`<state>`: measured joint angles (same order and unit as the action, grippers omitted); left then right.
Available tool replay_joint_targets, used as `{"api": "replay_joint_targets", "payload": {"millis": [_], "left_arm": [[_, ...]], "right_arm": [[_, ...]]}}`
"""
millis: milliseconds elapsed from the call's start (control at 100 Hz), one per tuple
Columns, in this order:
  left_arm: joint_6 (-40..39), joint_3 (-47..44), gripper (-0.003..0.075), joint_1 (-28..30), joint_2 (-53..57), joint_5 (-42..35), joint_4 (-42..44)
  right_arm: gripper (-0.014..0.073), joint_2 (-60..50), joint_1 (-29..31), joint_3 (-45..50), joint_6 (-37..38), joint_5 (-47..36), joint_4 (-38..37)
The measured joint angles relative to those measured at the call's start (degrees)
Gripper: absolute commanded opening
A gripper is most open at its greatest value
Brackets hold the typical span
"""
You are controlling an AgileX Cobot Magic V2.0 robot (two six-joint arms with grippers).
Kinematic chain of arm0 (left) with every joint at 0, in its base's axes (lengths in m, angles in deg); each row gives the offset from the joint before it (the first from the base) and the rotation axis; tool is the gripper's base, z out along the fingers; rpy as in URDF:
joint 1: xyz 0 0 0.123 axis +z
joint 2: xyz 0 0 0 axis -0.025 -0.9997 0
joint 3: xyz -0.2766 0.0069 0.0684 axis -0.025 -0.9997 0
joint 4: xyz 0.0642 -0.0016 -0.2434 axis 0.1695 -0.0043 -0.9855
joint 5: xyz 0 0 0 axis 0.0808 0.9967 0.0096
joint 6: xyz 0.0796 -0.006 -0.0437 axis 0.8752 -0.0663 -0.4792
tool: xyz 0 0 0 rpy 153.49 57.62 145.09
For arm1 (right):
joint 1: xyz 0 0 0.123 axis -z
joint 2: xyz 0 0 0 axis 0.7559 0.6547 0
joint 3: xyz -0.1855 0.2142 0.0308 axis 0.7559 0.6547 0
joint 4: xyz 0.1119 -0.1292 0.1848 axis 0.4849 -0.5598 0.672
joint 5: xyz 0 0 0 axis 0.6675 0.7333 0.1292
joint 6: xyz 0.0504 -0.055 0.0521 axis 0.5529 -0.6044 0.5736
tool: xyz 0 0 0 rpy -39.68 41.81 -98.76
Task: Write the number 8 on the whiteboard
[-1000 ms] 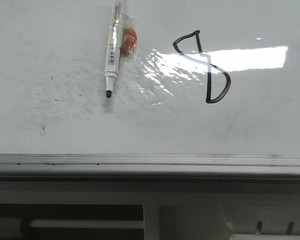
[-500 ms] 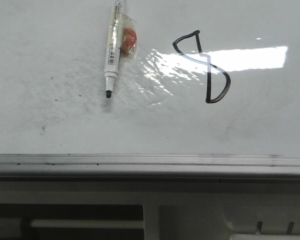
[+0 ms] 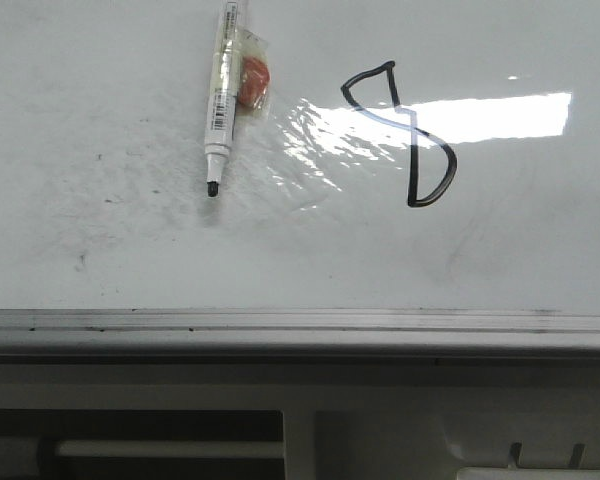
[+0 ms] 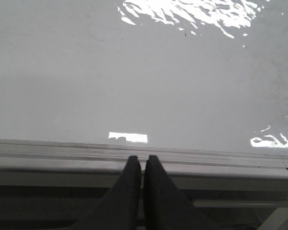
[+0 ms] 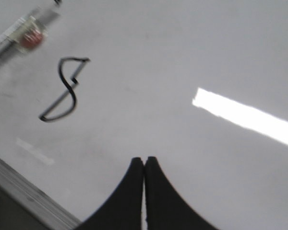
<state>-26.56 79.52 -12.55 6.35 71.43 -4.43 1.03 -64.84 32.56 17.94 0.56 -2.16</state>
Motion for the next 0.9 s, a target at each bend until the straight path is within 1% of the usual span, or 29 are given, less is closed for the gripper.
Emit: {"api": "replay_joint_targets", "payload": {"millis": [90, 220, 340, 570, 900], "left_arm": [[0.0, 0.0, -0.002, 0.0, 0.0, 0.0, 0.0], [0.0, 0.0, -0.002, 0.0, 0.0, 0.0, 0.0], [0.0, 0.0, -0.002, 0.0, 0.0, 0.0, 0.0], [-0.1, 0.0, -0.002, 0.0, 0.0, 0.0, 0.0], [-0.2, 0.0, -0.002, 0.0, 0.0, 0.0, 0.0]], "right_arm": [[-0.0064, 0.0, 5.4, 3.8, 6.6, -1.1, -2.7], [-0.0064, 0.0, 11.7, 3.8, 14.1, 3.9, -5.8], [-0.0064, 0.0, 14.6, 3.8, 19.7, 9.5, -10.0], [-0.0064, 0.0, 15.1, 3.8, 21.7, 10.4, -15.0], [-0.0064, 0.0, 15.1, 3.8, 21.8, 10.4, -15.7]]}}
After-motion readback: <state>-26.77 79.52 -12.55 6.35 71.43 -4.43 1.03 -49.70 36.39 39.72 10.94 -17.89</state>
